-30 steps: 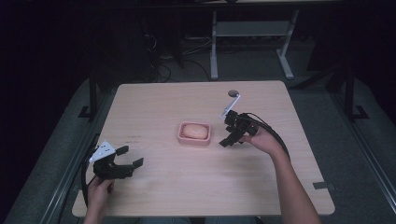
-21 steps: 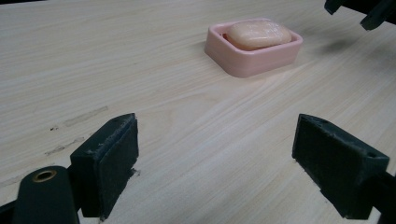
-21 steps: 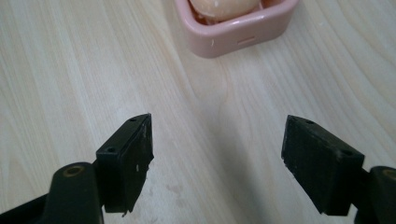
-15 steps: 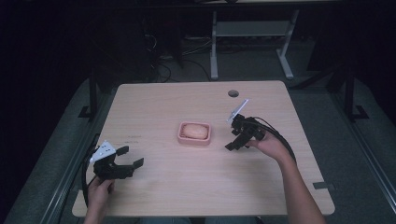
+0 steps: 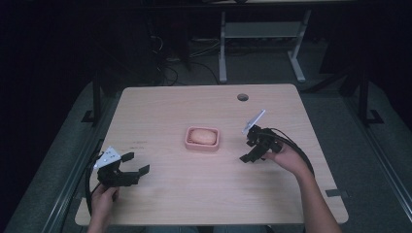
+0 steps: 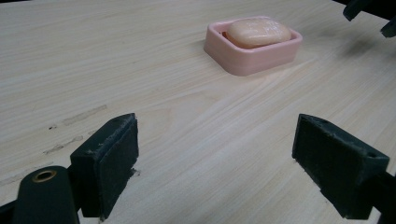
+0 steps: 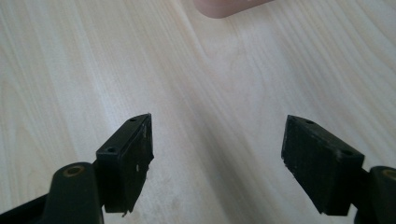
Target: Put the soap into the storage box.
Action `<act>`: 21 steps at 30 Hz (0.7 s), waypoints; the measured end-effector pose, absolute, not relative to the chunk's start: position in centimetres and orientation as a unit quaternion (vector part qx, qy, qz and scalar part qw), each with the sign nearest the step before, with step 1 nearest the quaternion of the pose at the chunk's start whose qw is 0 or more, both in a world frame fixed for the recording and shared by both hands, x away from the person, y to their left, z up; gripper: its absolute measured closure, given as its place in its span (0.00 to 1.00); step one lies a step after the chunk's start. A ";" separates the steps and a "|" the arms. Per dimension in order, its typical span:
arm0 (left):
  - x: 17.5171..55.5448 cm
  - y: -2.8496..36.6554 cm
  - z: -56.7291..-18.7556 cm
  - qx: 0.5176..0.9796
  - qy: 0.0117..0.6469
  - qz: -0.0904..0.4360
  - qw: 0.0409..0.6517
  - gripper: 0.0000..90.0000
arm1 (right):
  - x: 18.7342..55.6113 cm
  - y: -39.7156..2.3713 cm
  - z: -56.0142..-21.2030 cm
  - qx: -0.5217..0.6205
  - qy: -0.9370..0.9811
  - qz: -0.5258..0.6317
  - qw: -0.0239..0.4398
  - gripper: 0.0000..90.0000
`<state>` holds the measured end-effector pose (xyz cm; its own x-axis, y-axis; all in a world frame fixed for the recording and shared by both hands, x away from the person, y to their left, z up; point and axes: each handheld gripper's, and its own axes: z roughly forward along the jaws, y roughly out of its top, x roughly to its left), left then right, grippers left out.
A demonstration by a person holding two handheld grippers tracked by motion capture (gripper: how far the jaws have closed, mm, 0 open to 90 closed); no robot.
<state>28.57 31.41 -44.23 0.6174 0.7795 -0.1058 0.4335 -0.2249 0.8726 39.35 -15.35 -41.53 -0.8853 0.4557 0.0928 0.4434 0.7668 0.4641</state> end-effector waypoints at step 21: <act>28.6 31.3 -44.3 0.767 0.394 0.181 0.473 0.16 | 36.8 -17.9 -42.5 0.259 0.931 0.258 0.017 0.28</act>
